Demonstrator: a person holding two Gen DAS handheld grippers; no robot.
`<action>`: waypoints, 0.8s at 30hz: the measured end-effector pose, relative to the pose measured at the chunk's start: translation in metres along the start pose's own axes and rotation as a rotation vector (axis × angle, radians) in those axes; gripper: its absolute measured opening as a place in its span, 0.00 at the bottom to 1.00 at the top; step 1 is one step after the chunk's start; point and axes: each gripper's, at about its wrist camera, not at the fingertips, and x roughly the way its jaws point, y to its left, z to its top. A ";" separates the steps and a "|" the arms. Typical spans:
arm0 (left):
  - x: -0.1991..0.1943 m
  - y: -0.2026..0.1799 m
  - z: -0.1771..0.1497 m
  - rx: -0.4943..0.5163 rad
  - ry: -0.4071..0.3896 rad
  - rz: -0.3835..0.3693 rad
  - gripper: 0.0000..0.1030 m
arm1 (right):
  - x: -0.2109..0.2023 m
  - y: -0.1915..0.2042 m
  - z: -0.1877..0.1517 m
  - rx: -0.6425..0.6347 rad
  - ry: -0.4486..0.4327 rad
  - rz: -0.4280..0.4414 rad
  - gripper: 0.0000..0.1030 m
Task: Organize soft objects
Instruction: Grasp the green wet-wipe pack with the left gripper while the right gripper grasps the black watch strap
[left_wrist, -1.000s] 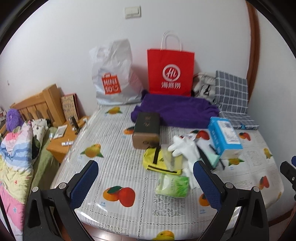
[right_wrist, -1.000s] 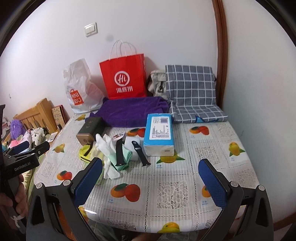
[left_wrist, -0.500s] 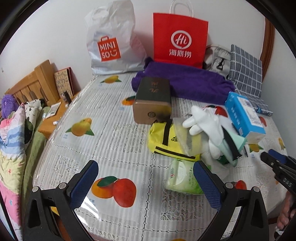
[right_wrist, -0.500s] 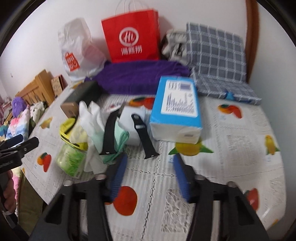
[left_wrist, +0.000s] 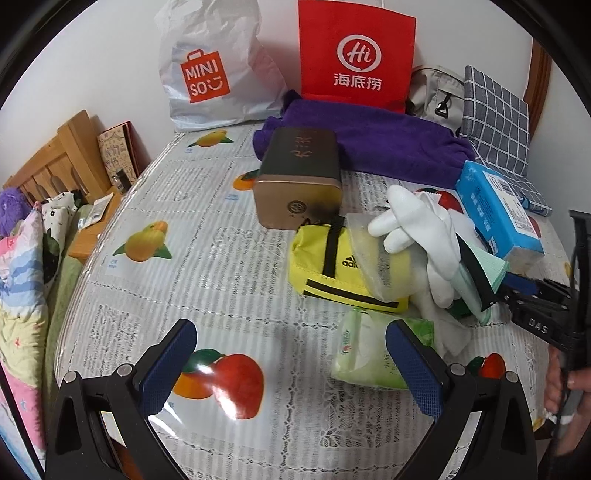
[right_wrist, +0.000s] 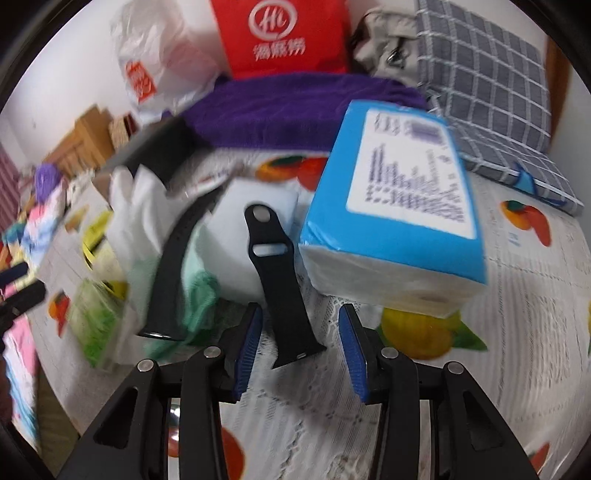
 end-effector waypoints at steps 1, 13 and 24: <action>0.001 -0.002 0.000 0.005 0.000 0.005 1.00 | 0.000 0.000 0.000 -0.013 -0.010 0.002 0.16; 0.011 -0.029 -0.011 0.062 0.030 -0.062 1.00 | -0.045 -0.001 -0.026 -0.019 -0.104 0.081 0.03; 0.042 -0.064 -0.027 0.151 0.118 -0.077 1.00 | -0.068 -0.022 -0.067 0.028 -0.084 -0.002 0.03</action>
